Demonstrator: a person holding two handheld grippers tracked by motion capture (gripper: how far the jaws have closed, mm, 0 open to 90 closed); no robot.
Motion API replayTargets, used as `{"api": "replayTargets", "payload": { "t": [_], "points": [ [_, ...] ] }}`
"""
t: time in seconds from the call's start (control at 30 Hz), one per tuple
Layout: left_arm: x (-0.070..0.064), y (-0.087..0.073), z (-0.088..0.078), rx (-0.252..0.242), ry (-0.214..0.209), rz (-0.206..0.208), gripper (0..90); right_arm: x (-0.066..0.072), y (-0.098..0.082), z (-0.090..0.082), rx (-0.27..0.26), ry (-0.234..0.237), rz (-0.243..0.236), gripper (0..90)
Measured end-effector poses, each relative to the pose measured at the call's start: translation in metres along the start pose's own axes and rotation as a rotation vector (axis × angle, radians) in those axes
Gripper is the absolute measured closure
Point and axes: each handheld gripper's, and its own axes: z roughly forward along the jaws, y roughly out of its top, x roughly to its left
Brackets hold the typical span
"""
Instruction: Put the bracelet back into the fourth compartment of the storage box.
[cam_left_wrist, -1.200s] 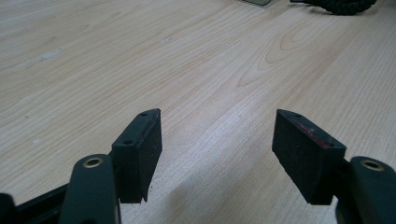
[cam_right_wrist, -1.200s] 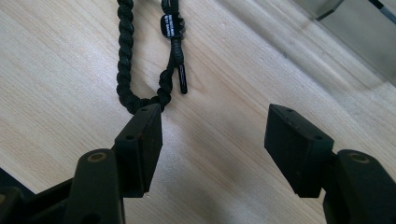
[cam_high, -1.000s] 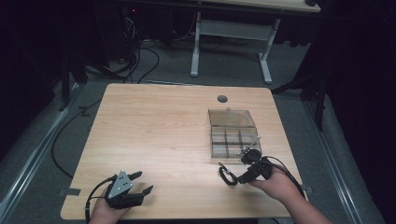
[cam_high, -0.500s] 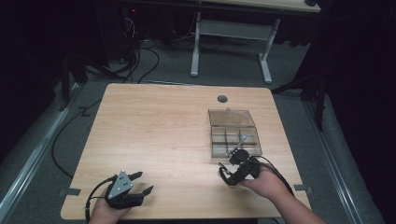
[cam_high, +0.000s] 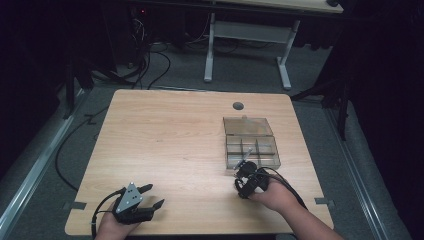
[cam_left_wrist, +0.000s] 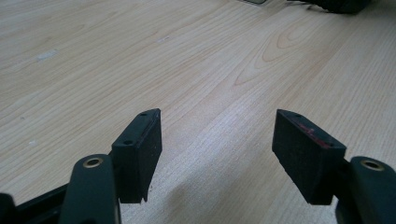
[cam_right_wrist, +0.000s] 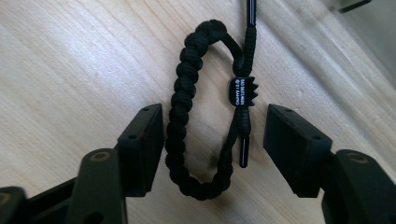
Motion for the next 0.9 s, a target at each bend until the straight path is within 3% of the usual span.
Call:
{"api": "replayTargets", "payload": {
  "t": [0.2,0.43,0.73,0.9],
  "points": [
    [-0.0001,0.0,0.0001,0.001,-0.001,0.001,33.5,-0.0006,0.0015,-0.0004,-0.002,-0.022,-0.005,46.7],
    [0.0001,0.0,-0.0001,0.0,0.001,-0.001,33.5,-0.003,0.003,-0.0013,0.007,-0.027,-0.028,54.8],
    [0.0,-0.0001,-0.0001,-0.001,-0.001,-0.001,33.5,-0.0033,0.0058,-0.0019,0.018,-0.021,-0.056,72.2],
    [0.0,-0.0001,-0.0001,-0.001,-0.002,-0.001,33.5,-0.0029,0.0068,-0.002,0.025,-0.018,-0.066,76.0]
  ]
}}
